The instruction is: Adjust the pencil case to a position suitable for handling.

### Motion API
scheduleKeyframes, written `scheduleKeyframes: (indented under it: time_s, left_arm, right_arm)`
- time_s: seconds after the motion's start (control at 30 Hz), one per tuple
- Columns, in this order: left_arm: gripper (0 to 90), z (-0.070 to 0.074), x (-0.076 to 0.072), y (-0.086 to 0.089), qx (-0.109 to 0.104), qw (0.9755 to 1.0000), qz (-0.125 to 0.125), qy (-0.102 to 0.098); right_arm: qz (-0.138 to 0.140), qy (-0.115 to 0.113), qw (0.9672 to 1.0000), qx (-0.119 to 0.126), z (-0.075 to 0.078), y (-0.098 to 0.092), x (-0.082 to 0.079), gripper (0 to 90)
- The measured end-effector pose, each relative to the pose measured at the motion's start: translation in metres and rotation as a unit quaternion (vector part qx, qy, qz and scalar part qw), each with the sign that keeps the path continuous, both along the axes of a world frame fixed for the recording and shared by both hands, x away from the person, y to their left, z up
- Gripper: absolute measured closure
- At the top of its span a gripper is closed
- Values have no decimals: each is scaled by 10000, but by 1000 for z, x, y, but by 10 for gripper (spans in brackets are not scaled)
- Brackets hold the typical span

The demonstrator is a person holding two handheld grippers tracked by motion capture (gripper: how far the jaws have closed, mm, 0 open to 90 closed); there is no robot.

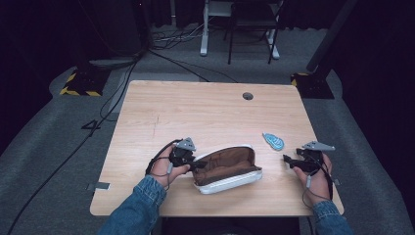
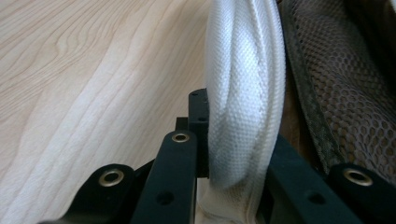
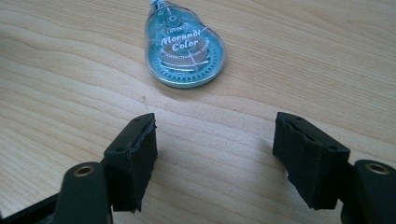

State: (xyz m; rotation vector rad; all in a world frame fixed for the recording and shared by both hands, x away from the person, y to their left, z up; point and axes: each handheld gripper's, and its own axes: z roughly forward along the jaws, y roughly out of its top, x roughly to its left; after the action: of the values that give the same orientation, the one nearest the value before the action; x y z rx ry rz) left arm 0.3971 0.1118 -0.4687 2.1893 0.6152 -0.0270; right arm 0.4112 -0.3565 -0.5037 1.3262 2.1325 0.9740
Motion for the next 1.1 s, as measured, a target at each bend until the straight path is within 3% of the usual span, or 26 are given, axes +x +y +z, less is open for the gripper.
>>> scheduleKeyframes:
  time_s: [0.27,0.4,0.47,0.57,0.67,0.97,1.1]
  left_arm:
    - [825,-1,0,-1,13,9999,37,-134]
    - [744,-3,0,-2,74,9994,124,-311]
    - [616,-5,1,-3,91,9991,236,-327]
    - [432,-4,1,-3,-50,9989,395,-244]
    - [331,-2,1,-1,-106,9983,482,-301]
    - [279,18,-5,3,-207,9959,631,-621]
    - [271,30,-9,8,-114,9939,712,-832]
  right_arm:
    - [-1,1,10000,0,0,0,0,307]
    - [1,1,10000,-1,0,0,0,307]
    - [1,1,10000,1,0,0,0,307]
    - [2,2,10000,1,0,0,0,307]
    - [3,2,10000,1,0,0,0,307]
    - [3,2,10000,0,0,0,0,307]
    - [3,3,10000,-1,0,0,0,307]
